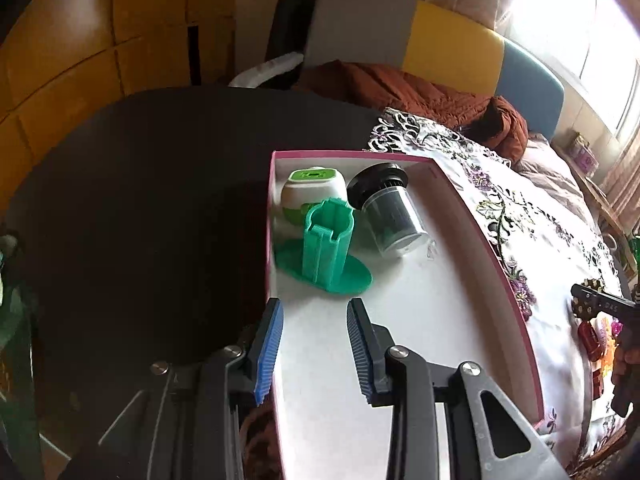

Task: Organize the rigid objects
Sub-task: 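Carry the brown comb in the right tool toward the pink tray, then lower the brown comb into the tray and open the right tool, then move the right tool toward the magenta cup while the left tool reaches the red cylinder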

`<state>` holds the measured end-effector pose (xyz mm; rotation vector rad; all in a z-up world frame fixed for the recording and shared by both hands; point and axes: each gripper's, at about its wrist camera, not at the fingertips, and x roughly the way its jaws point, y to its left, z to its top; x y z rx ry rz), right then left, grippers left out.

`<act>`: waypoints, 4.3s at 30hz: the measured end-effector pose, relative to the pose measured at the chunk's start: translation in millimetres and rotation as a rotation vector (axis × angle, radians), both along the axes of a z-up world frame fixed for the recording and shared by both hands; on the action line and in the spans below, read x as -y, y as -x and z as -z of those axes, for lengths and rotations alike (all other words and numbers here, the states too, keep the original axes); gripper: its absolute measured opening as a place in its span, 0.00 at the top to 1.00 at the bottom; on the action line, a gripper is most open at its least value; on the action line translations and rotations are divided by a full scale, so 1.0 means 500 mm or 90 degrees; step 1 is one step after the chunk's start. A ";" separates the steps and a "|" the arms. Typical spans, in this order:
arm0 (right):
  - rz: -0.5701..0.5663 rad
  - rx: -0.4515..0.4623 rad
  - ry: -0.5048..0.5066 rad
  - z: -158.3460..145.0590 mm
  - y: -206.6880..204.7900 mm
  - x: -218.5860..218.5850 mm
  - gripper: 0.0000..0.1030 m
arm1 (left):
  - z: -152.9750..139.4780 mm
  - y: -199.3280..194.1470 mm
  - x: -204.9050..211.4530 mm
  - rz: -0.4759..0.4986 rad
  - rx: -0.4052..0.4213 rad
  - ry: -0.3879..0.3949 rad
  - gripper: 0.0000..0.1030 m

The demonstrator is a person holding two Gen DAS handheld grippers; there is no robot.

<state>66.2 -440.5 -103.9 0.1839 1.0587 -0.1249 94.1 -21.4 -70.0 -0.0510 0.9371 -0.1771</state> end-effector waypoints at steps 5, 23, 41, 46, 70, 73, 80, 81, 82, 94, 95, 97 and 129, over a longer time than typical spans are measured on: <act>-0.004 0.000 0.009 -0.001 0.000 -0.003 0.61 | -0.018 0.027 0.007 -0.003 0.005 0.003 0.68; -0.022 0.002 0.045 -0.001 0.000 -0.015 0.61 | -0.033 0.079 0.049 0.044 0.014 -0.006 0.68; -0.028 -0.003 0.097 0.009 -0.006 -0.044 0.64 | -0.047 0.096 0.039 0.061 0.022 0.013 0.68; 0.000 -0.004 0.091 -0.011 -0.006 -0.050 0.64 | -0.049 0.100 0.026 0.057 0.030 0.017 0.68; -0.160 0.120 -0.101 -0.146 0.003 -0.343 0.64 | -0.029 0.097 -0.024 0.021 0.019 0.038 0.68; -0.193 0.118 -0.108 -0.148 -0.016 -0.394 0.64 | -0.027 0.095 -0.034 0.014 0.017 0.041 0.68; -0.226 0.082 -0.099 -0.120 -0.100 -0.483 0.64 | -0.021 0.089 -0.054 -0.002 0.012 0.049 0.68; -0.227 0.075 -0.095 -0.111 -0.113 -0.491 0.64 | -0.020 0.088 -0.056 -0.003 0.011 0.049 0.68; -0.229 0.065 -0.092 -0.099 -0.126 -0.498 0.64 | -0.018 0.087 -0.058 -0.006 0.009 0.050 0.68; -0.202 0.049 -0.085 -0.048 -0.169 -0.491 0.44 | -0.006 0.078 -0.072 -0.015 -0.001 0.051 0.68; -0.200 0.056 -0.093 -0.053 -0.166 -0.486 0.43 | -0.006 0.078 -0.071 -0.015 -0.002 0.049 0.68; -0.198 0.071 -0.101 -0.066 -0.160 -0.481 0.37 | -0.007 0.081 -0.069 -0.014 -0.001 0.045 0.68; -0.103 0.190 -0.033 -0.177 0.046 -0.300 0.11 | -0.044 0.105 -0.001 0.055 0.034 0.005 0.68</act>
